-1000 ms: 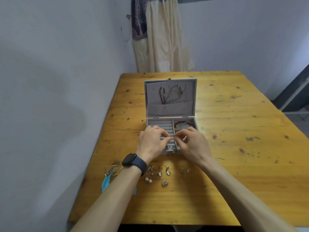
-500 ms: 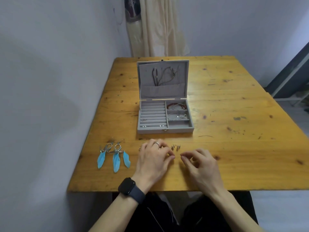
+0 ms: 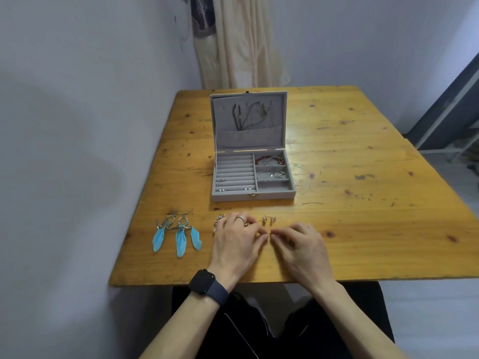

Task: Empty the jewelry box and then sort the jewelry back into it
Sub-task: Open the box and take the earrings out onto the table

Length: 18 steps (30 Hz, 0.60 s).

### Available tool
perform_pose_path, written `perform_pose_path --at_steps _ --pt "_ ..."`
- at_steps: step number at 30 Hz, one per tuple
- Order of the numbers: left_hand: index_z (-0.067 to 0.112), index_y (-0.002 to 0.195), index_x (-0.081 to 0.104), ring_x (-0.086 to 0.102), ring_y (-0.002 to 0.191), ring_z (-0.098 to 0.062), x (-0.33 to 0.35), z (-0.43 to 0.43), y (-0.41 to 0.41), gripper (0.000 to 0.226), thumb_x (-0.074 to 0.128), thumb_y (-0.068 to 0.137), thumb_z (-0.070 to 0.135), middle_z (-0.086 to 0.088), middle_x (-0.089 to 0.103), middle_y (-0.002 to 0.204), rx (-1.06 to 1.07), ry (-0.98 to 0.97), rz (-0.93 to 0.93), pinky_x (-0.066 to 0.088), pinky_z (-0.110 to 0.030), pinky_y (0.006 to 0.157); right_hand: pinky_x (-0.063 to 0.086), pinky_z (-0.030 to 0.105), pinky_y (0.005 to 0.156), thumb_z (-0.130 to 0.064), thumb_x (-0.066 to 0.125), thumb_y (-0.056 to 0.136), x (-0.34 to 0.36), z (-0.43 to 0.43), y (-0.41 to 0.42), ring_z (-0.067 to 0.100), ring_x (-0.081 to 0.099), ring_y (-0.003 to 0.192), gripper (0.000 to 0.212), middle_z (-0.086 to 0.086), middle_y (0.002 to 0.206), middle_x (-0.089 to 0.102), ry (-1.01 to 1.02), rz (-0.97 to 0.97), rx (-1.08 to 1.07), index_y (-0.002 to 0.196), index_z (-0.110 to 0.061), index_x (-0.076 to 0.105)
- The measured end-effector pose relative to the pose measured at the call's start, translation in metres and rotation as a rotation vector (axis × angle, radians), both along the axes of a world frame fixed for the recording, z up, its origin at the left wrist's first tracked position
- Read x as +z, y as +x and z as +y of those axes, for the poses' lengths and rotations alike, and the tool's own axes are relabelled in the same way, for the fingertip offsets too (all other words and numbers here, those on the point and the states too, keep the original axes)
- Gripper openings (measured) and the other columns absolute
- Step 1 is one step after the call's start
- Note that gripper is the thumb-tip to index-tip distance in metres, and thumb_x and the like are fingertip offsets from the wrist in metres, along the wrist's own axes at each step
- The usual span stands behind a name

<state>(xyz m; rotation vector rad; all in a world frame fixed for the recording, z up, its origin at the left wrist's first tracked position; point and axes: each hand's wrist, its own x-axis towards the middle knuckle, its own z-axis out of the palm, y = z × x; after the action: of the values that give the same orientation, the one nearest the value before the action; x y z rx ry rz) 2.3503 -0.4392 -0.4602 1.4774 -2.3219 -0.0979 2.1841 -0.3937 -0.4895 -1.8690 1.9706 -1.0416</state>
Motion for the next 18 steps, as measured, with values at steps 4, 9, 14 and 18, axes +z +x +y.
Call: perform_pose_path --at_steps 4,9,14,18 --pt "0.033 0.089 0.076 0.056 0.094 -0.014 -0.001 0.001 -0.001 0.014 0.071 0.086 0.045 0.012 0.063 0.094 0.009 -0.032 -0.007 0.045 -0.036 0.084 0.049 0.042 0.069 -0.036 0.074 0.086 0.0 -0.001 0.001 0.016 0.054 0.079 0.01 -0.011 0.085 0.064 0.009 0.006 -0.014 0.095 -0.032 0.076" --pt "0.032 0.089 0.077 0.057 0.09 -0.015 -0.003 0.002 -0.002 0.014 0.071 0.086 0.045 0.011 0.064 0.092 0.015 -0.058 0.004 0.046 -0.036 0.081 0.049 0.04 0.07 -0.04 0.074 0.084 0.006 -0.002 0.005 0.018 0.057 0.081 0.009 -0.014 0.085 0.065 0.031 0.02 -0.05 0.092 -0.035 0.077" --pt "0.031 0.091 0.077 0.057 0.091 -0.014 -0.001 0.001 -0.001 0.016 0.069 0.087 0.044 0.01 0.066 0.093 -0.017 -0.065 -0.001 0.046 -0.036 0.083 0.051 0.039 0.07 -0.036 0.077 0.084 0.008 -0.001 0.003 0.015 0.056 0.079 0.014 -0.013 0.082 0.061 0.024 -0.031 -0.032 0.098 -0.033 0.078" --pt "0.032 0.092 0.076 0.058 0.091 -0.013 0.008 -0.002 0.007 0.015 0.073 0.084 0.044 0.011 0.065 0.093 -0.039 -0.08 0.038 0.045 -0.034 0.082 0.053 0.032 0.071 -0.033 0.079 0.083 0.013 0.002 -0.001 0.008 0.059 0.076 0.02 -0.012 0.083 0.061 0.058 -0.099 0.001 0.102 -0.029 0.078"
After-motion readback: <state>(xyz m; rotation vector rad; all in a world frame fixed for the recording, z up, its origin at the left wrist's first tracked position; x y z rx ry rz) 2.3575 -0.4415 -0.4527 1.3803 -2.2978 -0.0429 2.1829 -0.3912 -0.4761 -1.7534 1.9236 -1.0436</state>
